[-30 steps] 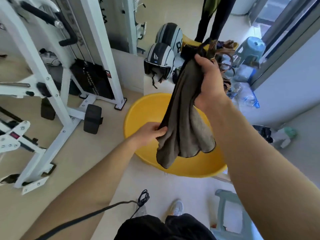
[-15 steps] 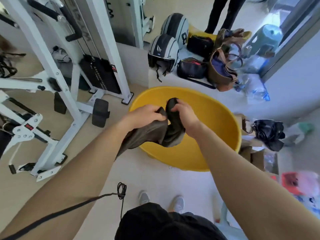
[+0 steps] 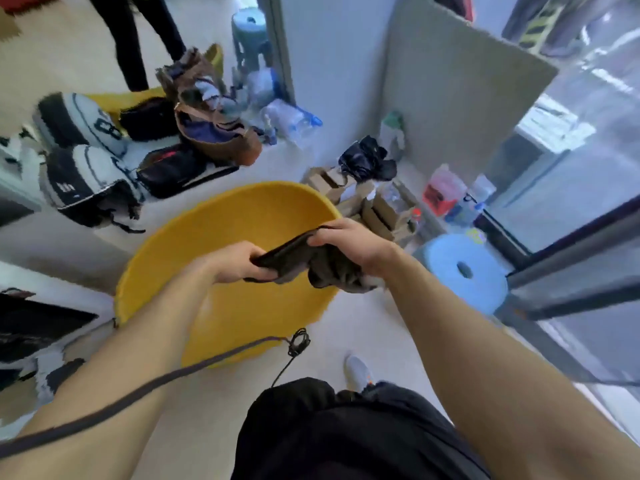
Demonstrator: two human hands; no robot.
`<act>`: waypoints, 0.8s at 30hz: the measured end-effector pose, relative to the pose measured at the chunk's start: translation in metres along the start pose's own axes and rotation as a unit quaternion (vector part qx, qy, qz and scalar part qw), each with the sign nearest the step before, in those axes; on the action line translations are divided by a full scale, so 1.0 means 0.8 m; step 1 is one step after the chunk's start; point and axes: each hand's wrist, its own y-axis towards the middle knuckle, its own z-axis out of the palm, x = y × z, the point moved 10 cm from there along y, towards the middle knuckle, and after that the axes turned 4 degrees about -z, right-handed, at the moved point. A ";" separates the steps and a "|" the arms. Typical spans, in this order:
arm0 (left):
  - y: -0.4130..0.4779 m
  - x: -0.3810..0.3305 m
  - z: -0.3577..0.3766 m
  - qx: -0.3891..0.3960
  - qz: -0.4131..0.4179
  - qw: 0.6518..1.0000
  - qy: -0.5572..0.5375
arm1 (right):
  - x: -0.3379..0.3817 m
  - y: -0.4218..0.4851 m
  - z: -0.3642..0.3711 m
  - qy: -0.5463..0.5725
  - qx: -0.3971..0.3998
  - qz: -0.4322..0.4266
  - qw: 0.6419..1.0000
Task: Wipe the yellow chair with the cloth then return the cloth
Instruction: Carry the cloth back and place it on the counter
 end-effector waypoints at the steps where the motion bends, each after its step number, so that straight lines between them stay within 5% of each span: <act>1: 0.012 0.004 -0.007 -0.031 0.000 0.999 0.009 | -0.005 -0.011 -0.016 0.046 -0.026 0.011 0.999; 3: 0.039 -0.029 0.013 -0.021 0.057 0.996 0.068 | -0.040 -0.070 -0.060 0.163 -0.155 0.022 0.974; 6: 0.050 -0.049 -0.001 -0.060 0.113 0.989 -0.078 | -0.054 -0.110 -0.091 0.219 -0.207 0.022 0.953; 9: 0.036 -0.119 0.039 0.047 0.162 0.948 -0.271 | -0.105 -0.211 -0.116 0.261 -0.345 0.002 0.902; 11: 0.022 -0.172 0.092 0.151 0.170 0.925 -0.306 | -0.160 -0.292 -0.122 0.241 -0.458 0.025 0.855; 16: -0.054 -0.298 0.283 0.278 0.184 0.933 -0.133 | -0.249 -0.501 -0.079 0.093 -0.647 0.133 0.745; 19: -0.126 -0.352 0.409 0.296 0.201 0.934 0.003 | -0.288 -0.621 -0.031 0.140 -0.723 0.144 0.661; 24: -0.266 -0.403 0.609 0.356 0.230 0.904 0.063 | -0.357 -0.784 0.044 0.269 -0.785 0.087 0.551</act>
